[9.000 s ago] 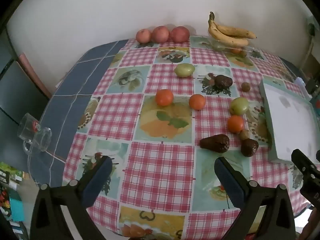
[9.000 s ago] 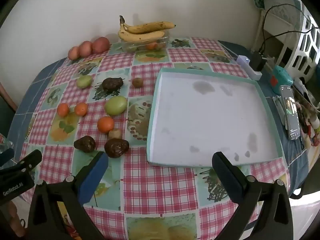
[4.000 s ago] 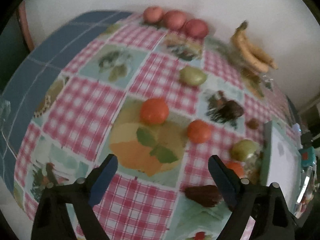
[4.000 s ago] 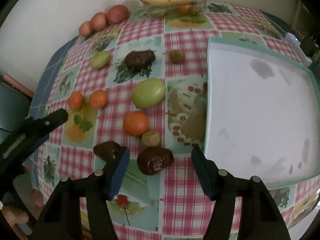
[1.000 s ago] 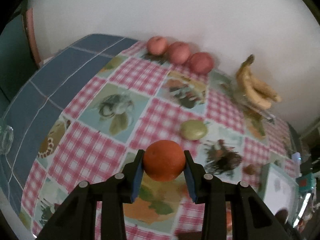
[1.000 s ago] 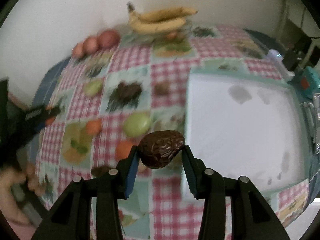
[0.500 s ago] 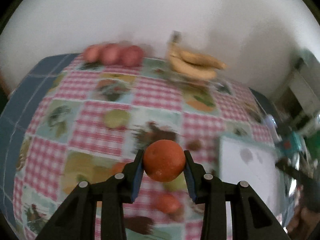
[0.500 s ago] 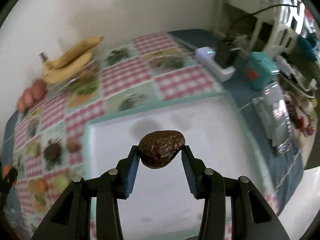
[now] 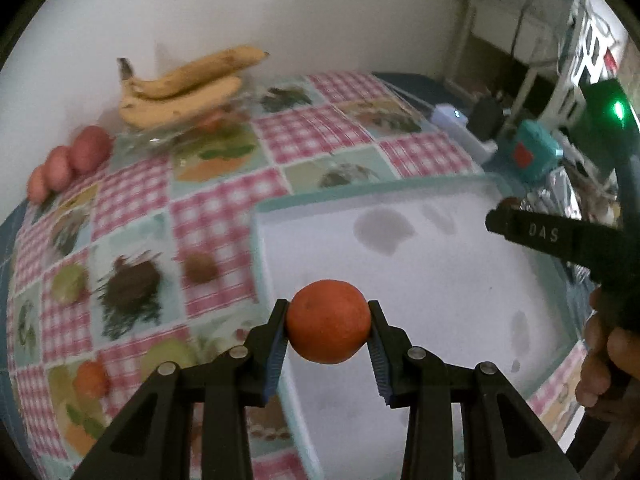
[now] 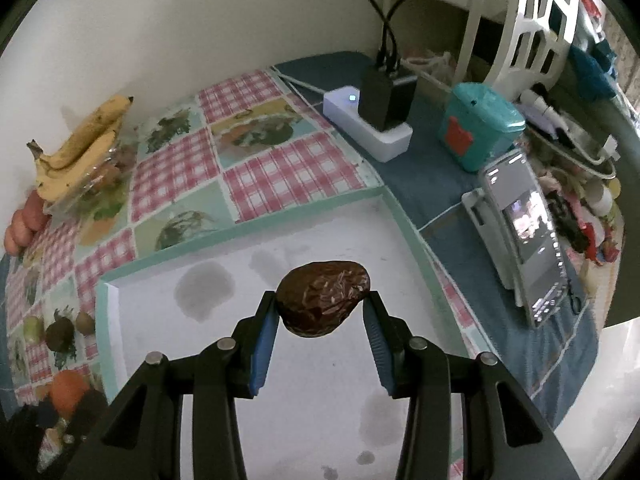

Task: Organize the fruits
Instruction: 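Carry both fruits to the white tray and open both grippers, then move the right gripper to the green guava while the left approaches another orange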

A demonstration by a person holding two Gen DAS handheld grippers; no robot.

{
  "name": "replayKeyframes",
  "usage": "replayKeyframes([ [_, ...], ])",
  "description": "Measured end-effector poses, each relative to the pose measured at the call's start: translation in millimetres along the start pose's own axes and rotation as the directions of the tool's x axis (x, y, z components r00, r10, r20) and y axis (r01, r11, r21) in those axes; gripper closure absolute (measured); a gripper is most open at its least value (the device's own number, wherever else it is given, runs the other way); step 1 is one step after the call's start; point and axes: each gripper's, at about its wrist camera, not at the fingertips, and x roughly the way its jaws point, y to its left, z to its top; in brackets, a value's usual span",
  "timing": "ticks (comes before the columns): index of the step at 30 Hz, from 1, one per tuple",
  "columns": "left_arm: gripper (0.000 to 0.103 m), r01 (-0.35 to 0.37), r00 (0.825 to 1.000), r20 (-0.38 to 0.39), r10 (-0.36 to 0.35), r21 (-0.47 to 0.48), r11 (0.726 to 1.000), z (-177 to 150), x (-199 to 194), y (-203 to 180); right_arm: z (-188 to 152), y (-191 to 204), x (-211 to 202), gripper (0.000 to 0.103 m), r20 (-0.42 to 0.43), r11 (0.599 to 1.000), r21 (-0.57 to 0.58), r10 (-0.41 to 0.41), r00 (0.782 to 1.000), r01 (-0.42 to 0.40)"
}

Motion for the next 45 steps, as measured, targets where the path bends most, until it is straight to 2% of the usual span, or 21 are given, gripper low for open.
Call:
replayKeyframes([
  [15, 0.063, -0.016, 0.997, -0.076, 0.02, 0.063, 0.998, 0.7, 56.5, -13.4, 7.7, -13.7, 52.8, 0.058, -0.065, 0.999, 0.013, -0.044, 0.997, 0.045],
  [23, 0.063, -0.018, 0.998, -0.064, 0.022, 0.065, 0.998, 0.0, 58.7, -13.9, 4.7, -11.5, 57.1, 0.058, -0.075, 0.999, 0.006, -0.047, 0.996, 0.048],
  [28, 0.063, -0.021, 0.996, -0.084, 0.026, 0.05, 0.999, 1.2, 56.2, -12.5, 2.4, -12.8, 56.6, 0.058, -0.071, 0.999, 0.011, -0.048, 0.996, 0.049],
  [30, 0.061, -0.02, 0.996, -0.09, 0.023, 0.032, 0.999, 0.7, 53.1, -10.8, 2.2, -14.7, 56.5, 0.056, -0.066, 0.999, 0.021, -0.041, 0.997, 0.042],
  [32, 0.059, -0.018, 0.996, -0.085, 0.02, 0.024, 1.0, 1.2, 47.2, -10.2, 3.4, -14.4, 57.8, 0.049, -0.065, 0.999, 0.028, -0.031, 0.997, 0.032],
  [35, 0.053, -0.012, 0.998, -0.064, 0.014, 0.026, 1.0, 2.2, 32.0, -11.1, 3.2, -16.5, 55.8, 0.042, -0.081, 0.999, 0.049, -0.017, 0.997, 0.021],
  [37, 0.042, -0.001, 0.999, -0.046, 0.002, 0.024, 1.0, 2.1, 19.5, -11.2, 3.2, -17.9, 49.8, 0.04, -0.079, 0.998, 0.061, -0.001, 0.997, 0.005],
  [39, 0.038, 0.008, 0.999, -0.032, -0.008, 0.019, 1.0, 0.8, 9.0, -9.2, 3.1, -17.6, 40.8, 0.034, -0.059, 0.998, 0.056, -0.009, 0.998, 0.013],
  [42, 0.037, -0.005, 1.0, -0.021, 0.005, -0.011, 1.0, -3.9, -5.1, 3.5, 2.4, -15.4, 24.9, 0.031, -0.024, 0.999, 0.046, -0.019, 1.0, 0.02],
  [45, 0.033, -0.042, 0.999, -0.003, 0.042, -0.092, 0.995, -9.1, -18.8, 33.7, -2.8, -9.6, 8.3, 0.024, 0.006, 0.999, 0.042, -0.003, 1.0, 0.003],
])
